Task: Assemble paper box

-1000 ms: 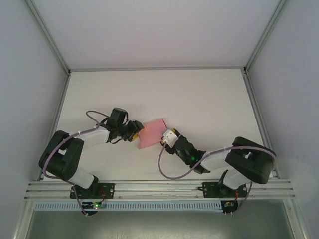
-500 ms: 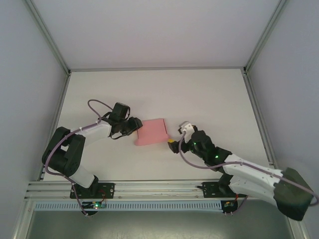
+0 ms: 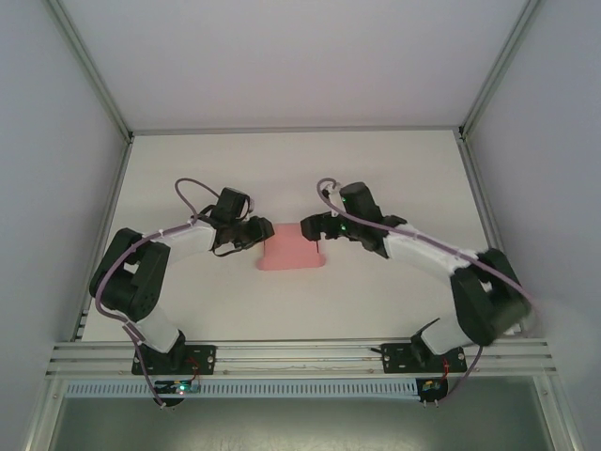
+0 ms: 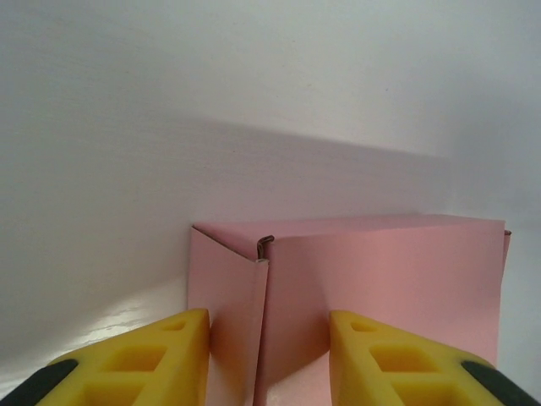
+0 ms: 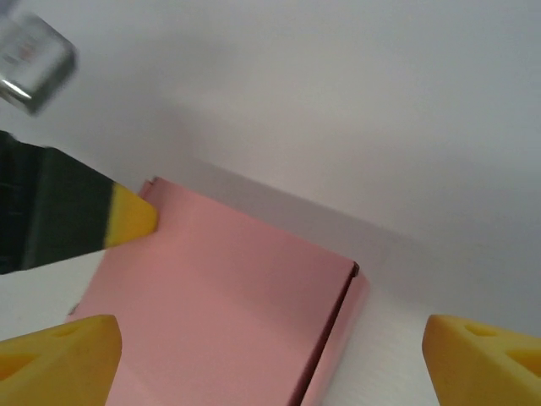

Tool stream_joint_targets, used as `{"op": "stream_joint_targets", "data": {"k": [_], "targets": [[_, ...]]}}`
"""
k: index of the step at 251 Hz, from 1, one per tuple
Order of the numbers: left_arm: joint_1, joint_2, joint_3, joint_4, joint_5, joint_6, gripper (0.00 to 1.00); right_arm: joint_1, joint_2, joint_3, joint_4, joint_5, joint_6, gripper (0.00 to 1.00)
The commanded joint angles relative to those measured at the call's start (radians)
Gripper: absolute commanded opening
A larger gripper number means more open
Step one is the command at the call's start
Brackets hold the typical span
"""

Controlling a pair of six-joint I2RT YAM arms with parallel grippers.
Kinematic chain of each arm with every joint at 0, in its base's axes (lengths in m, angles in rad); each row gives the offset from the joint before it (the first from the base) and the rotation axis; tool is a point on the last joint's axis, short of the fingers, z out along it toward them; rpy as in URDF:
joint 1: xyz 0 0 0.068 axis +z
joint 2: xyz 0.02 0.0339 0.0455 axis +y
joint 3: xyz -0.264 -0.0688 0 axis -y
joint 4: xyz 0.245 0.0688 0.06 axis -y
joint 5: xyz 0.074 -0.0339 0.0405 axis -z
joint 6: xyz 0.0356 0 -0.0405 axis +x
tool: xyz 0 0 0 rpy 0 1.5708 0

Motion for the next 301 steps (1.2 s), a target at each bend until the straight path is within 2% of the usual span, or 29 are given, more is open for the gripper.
{"op": "stream_joint_targets", "data": {"k": [1,47,69,88,111,121,137,144,187,200,221,236,257,277,291,301], "targets": [[0.01,0.04,0.004,-0.045,-0.002,0.042,0.39,-0.007,0.082,0.042,-0.103,-0.044,-0.006,0.9],[0.01,0.053,0.013,-0.054,0.004,0.051,0.37,-0.008,0.17,0.037,-0.086,-0.06,0.005,0.84],[0.011,0.065,0.023,-0.067,0.006,0.064,0.36,-0.01,0.207,0.024,-0.082,-0.061,0.011,0.78],[0.011,0.073,0.026,-0.068,0.005,0.068,0.36,-0.017,0.234,0.004,-0.055,-0.075,0.03,0.66],[0.011,0.084,0.033,-0.069,0.013,0.074,0.34,-0.032,0.238,-0.035,0.016,-0.097,0.069,0.42],[0.011,0.09,0.035,-0.069,0.015,0.077,0.33,-0.039,0.231,-0.05,0.045,-0.109,0.083,0.34],[0.011,0.097,0.04,-0.066,0.018,0.079,0.33,-0.047,0.217,-0.063,0.078,-0.12,0.093,0.28],[0.011,0.099,0.041,-0.062,0.021,0.081,0.29,-0.049,0.21,-0.063,0.08,-0.119,0.094,0.25],[0.011,0.108,0.032,-0.015,0.052,0.088,0.26,-0.072,0.17,-0.061,0.09,-0.129,0.097,0.17],[0.01,0.109,0.024,0.001,0.058,0.093,0.22,-0.086,0.158,-0.063,0.101,-0.147,0.107,0.13],[0.011,0.111,0.017,0.015,0.064,0.103,0.21,-0.099,0.143,-0.057,0.118,-0.187,0.115,0.16],[0.011,0.11,0.007,0.021,0.063,0.107,0.2,-0.105,0.132,-0.05,0.115,-0.203,0.112,0.34],[0.014,0.105,-0.014,0.042,0.058,0.111,0.16,-0.112,0.113,-0.038,0.09,-0.199,0.11,0.49],[0.024,0.101,-0.047,0.093,0.085,0.099,0.15,-0.13,0.083,-0.044,0.08,-0.199,0.117,0.51],[0.035,0.103,-0.073,0.15,0.125,0.084,0.14,-0.146,0.061,-0.054,0.081,-0.214,0.135,0.57],[0.039,0.103,-0.088,0.179,0.138,0.079,0.14,-0.157,0.047,-0.062,0.08,-0.229,0.148,0.56]]}}
